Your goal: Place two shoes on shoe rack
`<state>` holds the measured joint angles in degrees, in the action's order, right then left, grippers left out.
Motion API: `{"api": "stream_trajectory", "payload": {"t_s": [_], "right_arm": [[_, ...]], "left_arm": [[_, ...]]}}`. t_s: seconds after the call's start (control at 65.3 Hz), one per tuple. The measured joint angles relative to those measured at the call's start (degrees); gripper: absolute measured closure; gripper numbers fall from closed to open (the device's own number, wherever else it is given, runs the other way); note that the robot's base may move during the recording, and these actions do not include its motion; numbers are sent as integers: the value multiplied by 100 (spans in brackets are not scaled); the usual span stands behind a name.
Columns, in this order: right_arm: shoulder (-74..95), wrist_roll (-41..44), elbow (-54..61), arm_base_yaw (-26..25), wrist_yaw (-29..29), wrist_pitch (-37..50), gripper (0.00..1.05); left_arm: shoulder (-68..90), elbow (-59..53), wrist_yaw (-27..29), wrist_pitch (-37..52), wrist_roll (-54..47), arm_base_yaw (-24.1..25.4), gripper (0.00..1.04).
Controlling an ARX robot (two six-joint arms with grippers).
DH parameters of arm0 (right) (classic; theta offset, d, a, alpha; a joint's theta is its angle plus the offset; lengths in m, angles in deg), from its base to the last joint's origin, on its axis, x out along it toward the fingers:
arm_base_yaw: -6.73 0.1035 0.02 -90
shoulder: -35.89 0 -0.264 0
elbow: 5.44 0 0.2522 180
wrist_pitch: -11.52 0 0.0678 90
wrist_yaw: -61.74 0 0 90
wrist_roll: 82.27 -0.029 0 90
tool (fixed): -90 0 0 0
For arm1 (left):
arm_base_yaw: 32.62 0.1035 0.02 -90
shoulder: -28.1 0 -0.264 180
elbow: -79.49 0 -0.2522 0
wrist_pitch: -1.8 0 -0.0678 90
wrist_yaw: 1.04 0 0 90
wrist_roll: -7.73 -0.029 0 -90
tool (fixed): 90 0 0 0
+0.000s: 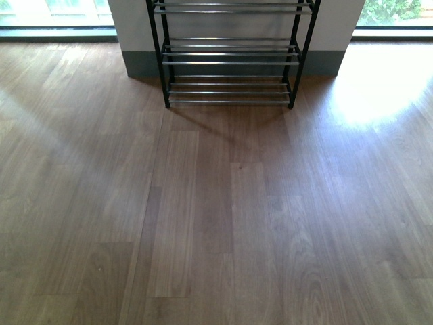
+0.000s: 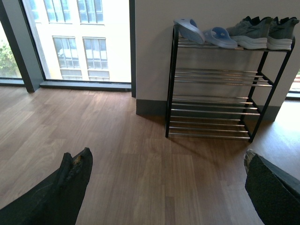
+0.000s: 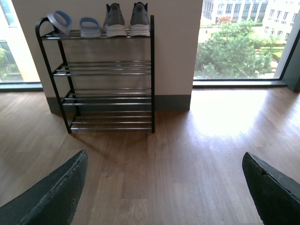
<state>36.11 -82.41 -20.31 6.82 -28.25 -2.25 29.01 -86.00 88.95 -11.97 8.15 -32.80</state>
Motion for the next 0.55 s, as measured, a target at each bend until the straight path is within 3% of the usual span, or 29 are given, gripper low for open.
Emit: {"api": "stream_trajectory", "payload": {"t_s": [0.551], "right_arm": [[0, -2, 0, 0, 0, -2, 9]], "left_arm": [[0, 0, 0, 0, 0, 0, 9]]}}
